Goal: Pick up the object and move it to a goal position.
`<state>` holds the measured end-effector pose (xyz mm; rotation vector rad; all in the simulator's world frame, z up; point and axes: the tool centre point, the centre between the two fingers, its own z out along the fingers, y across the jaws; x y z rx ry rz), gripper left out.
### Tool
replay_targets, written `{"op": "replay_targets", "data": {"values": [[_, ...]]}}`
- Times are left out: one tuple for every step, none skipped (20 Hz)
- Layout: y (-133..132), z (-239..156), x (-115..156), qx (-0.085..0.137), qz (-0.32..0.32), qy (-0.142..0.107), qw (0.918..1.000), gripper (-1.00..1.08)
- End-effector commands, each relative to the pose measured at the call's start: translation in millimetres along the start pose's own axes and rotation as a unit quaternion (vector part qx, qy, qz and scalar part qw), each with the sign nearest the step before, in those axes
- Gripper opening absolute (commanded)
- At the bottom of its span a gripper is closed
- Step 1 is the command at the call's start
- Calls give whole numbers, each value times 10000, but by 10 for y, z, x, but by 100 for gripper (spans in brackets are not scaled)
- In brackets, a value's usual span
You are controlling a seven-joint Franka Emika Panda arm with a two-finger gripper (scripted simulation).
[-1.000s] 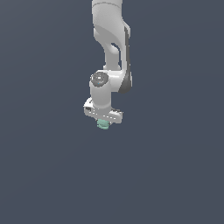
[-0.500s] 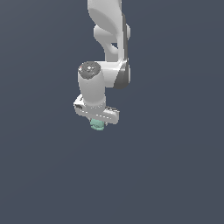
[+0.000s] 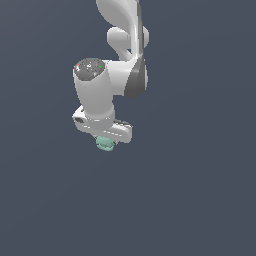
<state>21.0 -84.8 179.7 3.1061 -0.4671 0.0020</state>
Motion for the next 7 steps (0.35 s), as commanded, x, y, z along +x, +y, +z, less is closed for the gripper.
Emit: {"op": "replay_targets", "data": {"values": [[5,-57,52,1,-2,-6,10000,-100],[6,-72,66,1,-2,-6,10000,-100],[7,-83,78,1,-2,-6,10000,-100],[7,-91,86,1,-2,-6,10000,-100],[7,-96,92,1,-2,-6,10000,-100],[7,-98,96,1,-2,-6,10000,-100],[7,-99,97,1,-2,-6,10000,-100]]}}
